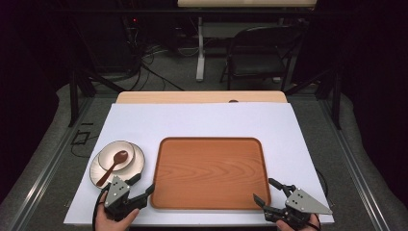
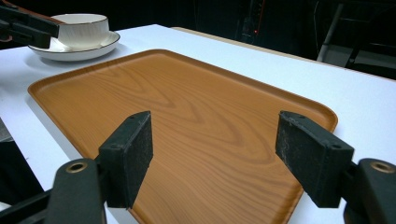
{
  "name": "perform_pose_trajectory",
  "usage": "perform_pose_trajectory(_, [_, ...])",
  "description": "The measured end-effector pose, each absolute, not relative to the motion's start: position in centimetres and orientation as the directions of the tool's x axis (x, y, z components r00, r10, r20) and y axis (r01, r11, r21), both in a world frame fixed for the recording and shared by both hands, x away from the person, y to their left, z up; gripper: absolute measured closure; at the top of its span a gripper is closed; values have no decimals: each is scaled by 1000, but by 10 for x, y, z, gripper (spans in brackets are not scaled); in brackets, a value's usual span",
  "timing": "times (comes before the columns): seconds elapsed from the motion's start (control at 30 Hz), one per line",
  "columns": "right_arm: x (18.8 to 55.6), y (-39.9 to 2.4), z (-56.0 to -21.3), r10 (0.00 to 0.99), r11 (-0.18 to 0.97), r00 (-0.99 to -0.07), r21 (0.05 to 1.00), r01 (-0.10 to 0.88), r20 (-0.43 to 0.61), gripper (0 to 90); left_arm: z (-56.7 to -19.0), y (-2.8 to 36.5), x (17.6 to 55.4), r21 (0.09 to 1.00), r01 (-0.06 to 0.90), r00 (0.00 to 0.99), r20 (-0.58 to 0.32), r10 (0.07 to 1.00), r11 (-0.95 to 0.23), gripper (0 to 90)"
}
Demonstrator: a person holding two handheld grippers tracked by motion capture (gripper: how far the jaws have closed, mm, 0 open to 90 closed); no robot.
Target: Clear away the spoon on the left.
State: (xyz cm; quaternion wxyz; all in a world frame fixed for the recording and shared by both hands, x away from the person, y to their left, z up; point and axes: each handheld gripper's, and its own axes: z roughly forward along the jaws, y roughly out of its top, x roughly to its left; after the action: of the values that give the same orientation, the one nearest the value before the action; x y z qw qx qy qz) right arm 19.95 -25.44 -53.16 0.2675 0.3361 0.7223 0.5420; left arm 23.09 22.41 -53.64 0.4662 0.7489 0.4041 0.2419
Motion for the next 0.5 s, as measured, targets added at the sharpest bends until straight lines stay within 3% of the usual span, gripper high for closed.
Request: perform_pose_trajectory(0.5, [199,-251,-531,769,203,-638,962,182,-41,274,-539,236,234,885,436,511,-95,854,-163,385])
